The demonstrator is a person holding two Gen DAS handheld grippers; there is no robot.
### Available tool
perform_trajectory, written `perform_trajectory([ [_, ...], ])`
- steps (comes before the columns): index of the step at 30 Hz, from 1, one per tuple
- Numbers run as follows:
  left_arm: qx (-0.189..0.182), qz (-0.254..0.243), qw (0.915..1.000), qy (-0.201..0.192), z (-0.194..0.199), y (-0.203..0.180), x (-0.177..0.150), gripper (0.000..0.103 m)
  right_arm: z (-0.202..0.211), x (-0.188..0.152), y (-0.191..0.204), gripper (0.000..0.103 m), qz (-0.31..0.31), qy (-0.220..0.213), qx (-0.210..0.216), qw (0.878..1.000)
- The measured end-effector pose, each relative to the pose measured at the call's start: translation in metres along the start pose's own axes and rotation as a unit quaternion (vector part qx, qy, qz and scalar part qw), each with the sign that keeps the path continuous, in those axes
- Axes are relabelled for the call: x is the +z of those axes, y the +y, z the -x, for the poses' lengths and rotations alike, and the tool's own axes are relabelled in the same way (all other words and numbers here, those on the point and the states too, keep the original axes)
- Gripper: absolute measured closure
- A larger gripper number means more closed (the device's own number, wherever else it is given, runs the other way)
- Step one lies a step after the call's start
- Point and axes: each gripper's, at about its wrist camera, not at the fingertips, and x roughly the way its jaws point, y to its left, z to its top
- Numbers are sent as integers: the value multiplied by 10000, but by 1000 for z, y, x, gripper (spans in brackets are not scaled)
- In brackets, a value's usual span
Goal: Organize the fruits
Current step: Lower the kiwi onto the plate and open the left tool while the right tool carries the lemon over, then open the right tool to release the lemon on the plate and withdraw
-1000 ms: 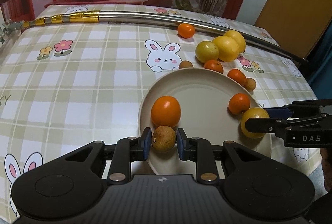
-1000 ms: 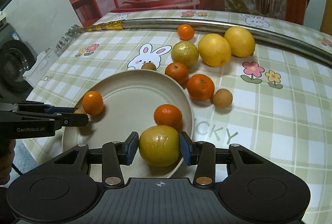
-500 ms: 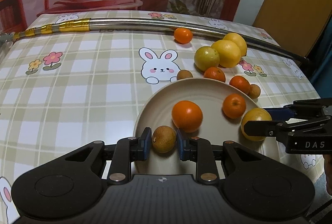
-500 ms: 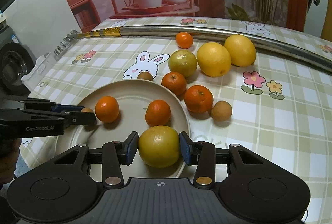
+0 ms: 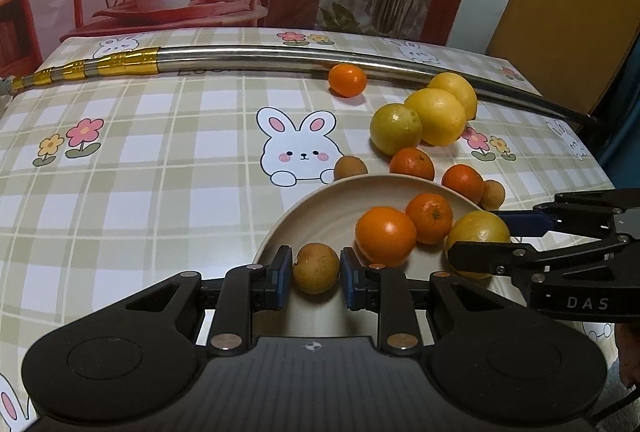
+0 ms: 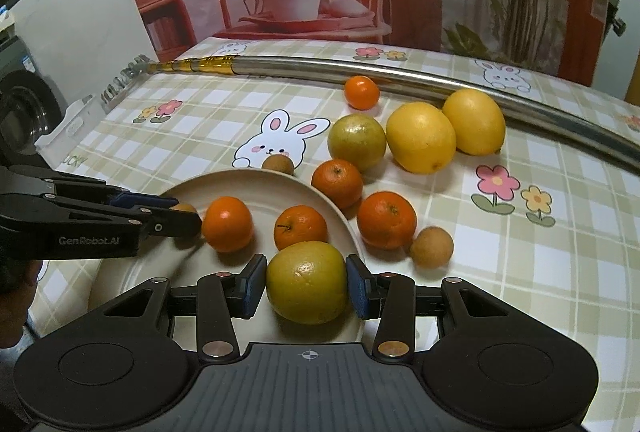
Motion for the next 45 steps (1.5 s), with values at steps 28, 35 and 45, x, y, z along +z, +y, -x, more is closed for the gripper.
perform_trajectory([
  [28,-233,181,9995,-95,5,3,3,64,5,7,-5,61,-264,-240,25,9994],
  [35,-313,295,9985,-349,20,7,11,64,24,11,-26,61,-794,-524,49,9955],
  [45,-251,606,9953,-709,50,27,34,64,50,18,-64,61,-1198,-903,-330,9881],
])
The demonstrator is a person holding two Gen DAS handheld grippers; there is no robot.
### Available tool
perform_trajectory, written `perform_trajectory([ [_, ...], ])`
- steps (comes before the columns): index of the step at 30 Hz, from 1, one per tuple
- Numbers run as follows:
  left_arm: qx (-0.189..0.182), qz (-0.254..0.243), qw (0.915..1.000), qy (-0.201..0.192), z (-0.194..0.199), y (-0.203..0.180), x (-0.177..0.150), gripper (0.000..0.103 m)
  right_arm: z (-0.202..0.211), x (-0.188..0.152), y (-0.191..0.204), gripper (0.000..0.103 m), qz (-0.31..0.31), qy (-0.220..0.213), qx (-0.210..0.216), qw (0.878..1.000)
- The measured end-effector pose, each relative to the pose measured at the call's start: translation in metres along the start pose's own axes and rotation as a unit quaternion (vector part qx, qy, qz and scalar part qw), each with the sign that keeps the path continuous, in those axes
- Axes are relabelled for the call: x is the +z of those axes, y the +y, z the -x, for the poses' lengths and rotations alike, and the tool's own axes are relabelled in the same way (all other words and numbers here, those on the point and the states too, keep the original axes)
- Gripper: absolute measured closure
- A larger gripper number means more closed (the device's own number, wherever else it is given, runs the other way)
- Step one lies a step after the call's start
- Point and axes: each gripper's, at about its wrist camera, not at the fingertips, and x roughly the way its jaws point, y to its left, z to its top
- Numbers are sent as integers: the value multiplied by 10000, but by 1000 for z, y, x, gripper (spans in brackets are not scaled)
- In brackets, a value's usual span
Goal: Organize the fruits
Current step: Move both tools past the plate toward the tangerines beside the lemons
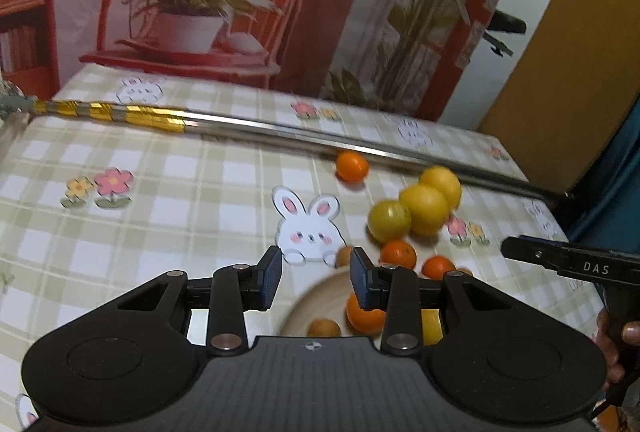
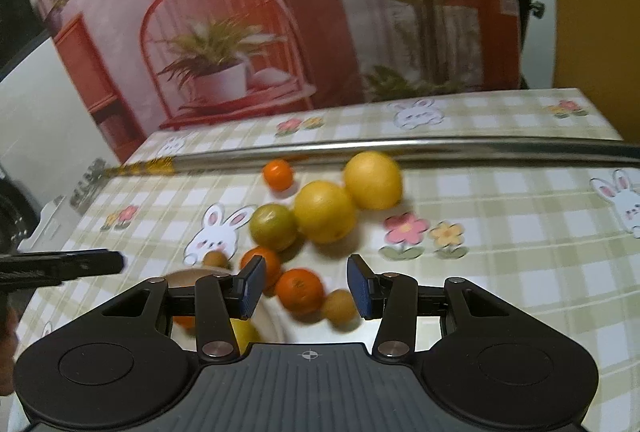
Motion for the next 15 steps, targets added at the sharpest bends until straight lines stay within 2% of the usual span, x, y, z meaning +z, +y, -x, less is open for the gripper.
perform_trajectory([
  [10,427,95,9983,-378,25,22,33,64,8,17,-20,58,-220,-175,-255,9993],
  [15,564,217,9974,-401,24,26,43,64,5,24,-26,58,-328,-152,-296,9989],
])
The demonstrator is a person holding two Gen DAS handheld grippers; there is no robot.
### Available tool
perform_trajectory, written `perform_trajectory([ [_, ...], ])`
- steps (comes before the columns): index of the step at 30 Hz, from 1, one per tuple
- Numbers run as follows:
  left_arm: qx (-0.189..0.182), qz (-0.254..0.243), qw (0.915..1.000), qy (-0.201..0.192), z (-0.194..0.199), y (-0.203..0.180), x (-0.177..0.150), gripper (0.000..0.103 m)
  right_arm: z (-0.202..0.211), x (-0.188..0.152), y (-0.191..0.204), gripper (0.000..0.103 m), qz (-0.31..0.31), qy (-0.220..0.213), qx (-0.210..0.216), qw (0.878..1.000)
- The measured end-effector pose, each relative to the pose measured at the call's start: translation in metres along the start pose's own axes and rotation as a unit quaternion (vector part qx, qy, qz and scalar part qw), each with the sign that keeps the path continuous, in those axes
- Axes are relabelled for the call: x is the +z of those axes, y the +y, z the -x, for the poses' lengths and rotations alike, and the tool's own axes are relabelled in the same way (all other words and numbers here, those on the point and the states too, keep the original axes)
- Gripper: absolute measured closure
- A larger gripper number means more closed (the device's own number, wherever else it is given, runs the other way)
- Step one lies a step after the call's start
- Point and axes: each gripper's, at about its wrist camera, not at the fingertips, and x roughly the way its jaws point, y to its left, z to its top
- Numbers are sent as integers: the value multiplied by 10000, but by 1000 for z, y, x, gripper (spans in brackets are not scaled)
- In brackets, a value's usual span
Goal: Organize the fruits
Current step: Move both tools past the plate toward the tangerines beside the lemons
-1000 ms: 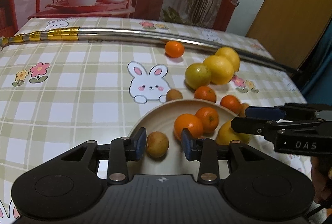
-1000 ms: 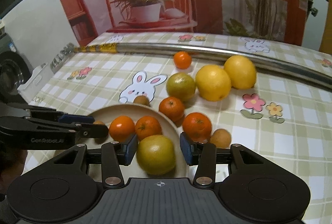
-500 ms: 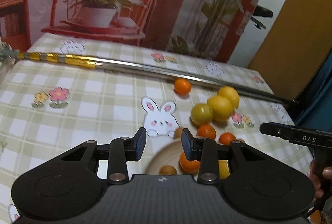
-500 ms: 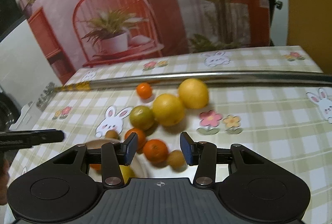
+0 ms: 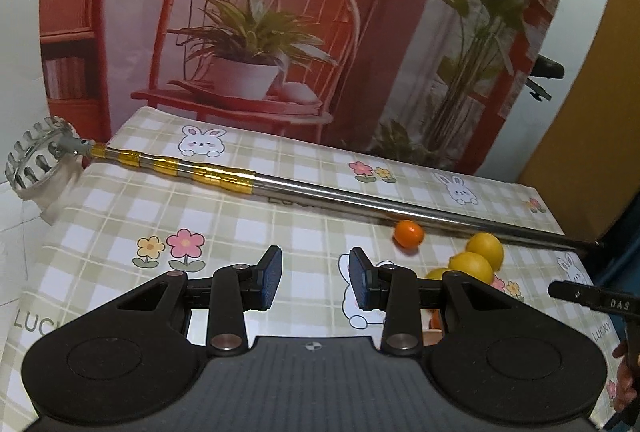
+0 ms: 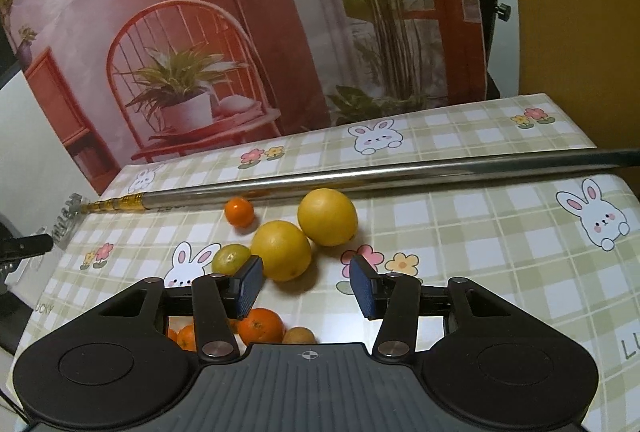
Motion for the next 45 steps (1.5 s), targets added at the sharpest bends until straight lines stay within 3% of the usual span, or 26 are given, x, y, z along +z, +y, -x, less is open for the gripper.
perform_trajectory([
  [5,-101,-13,9997,204,-13,-5,-4,64,-7,-1,5,54,150,136,-85,9998],
  [11,-414,-283,9953,833,-45,-37,-13,64,-14,-3,9,53,243,253,-128,9993],
  [18,-992,-867,9803,1474,-87,-84,-20,64,-20,-5,9,51,267,320,-178,9990],
  [21,-1038,-957,9757,1675,-100,-98,-23,64,-20,-4,5,40,159,282,-208,9993],
  [27,-1049,-1092,9690,1952,-123,-110,-27,64,-22,-4,-1,41,170,250,-251,9992],
  [37,-1054,-398,9639,2412,-153,-102,-21,64,-27,-6,-8,43,45,323,-126,9994],
  [45,-1161,-182,9600,2541,-168,-103,-24,64,-29,-9,-11,43,-49,374,-130,9992],
])
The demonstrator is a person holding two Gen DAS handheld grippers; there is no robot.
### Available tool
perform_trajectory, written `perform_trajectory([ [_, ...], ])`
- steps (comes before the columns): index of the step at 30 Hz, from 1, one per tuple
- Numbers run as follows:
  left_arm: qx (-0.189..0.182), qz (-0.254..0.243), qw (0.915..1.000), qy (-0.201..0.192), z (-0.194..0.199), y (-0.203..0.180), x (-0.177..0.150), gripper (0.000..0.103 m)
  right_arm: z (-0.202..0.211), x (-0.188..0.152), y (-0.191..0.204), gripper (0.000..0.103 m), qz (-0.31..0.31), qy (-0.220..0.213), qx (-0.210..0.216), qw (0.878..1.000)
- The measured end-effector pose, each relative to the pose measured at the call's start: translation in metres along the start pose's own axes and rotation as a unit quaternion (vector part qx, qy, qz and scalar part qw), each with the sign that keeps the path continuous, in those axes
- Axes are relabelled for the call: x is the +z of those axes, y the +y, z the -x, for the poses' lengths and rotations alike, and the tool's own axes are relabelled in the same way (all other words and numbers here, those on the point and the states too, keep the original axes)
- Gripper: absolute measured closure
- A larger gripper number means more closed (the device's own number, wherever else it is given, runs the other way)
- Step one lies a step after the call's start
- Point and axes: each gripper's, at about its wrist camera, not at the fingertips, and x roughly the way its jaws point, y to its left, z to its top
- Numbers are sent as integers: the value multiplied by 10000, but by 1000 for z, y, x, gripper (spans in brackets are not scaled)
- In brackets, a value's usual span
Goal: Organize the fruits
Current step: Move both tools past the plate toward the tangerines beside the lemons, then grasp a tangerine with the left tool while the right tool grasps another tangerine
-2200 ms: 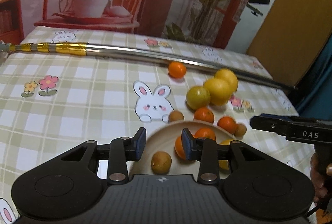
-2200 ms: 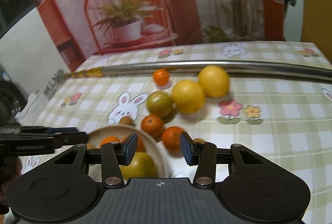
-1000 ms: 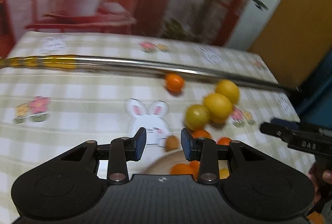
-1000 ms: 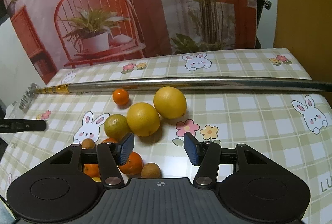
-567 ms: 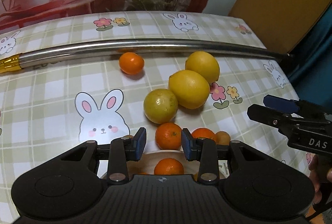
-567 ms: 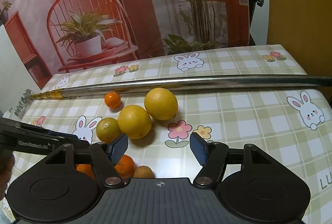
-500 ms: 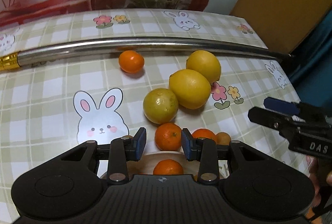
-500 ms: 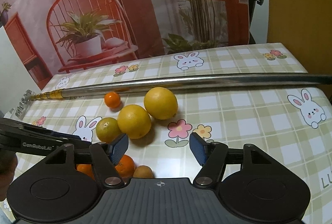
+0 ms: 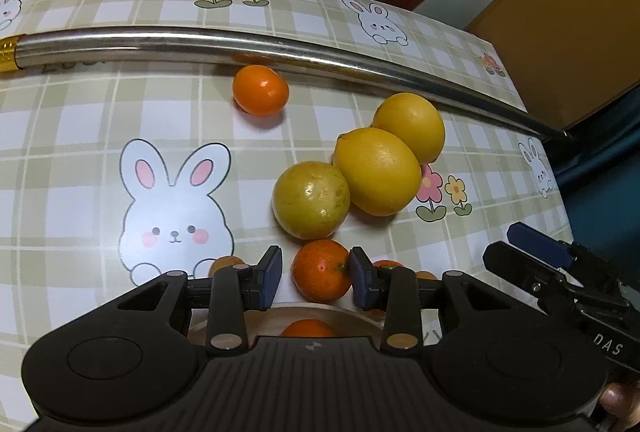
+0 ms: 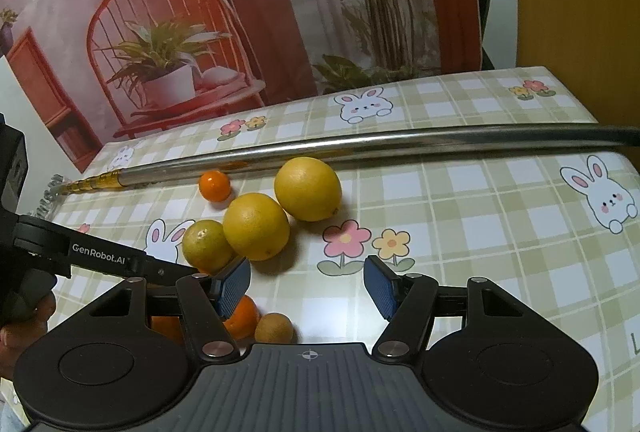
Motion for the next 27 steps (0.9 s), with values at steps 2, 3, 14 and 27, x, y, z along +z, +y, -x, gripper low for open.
perform_trajectory([
  [2,-20,11,10000,28,-1,-2,0,64,0,-1,-1,43,-34,13,1,10000],
  [3,-26,9,10000,45,-3,-3,1,64,0,-1,-2,43,-46,16,2,10000],
  [14,88,-124,9999,-77,-3,-10,-4,68,-1,-4,-5,43,-106,67,14,9999],
  [27,113,34,9964,-839,56,5,-10,68,-20,-9,8,48,239,490,387,9978],
])
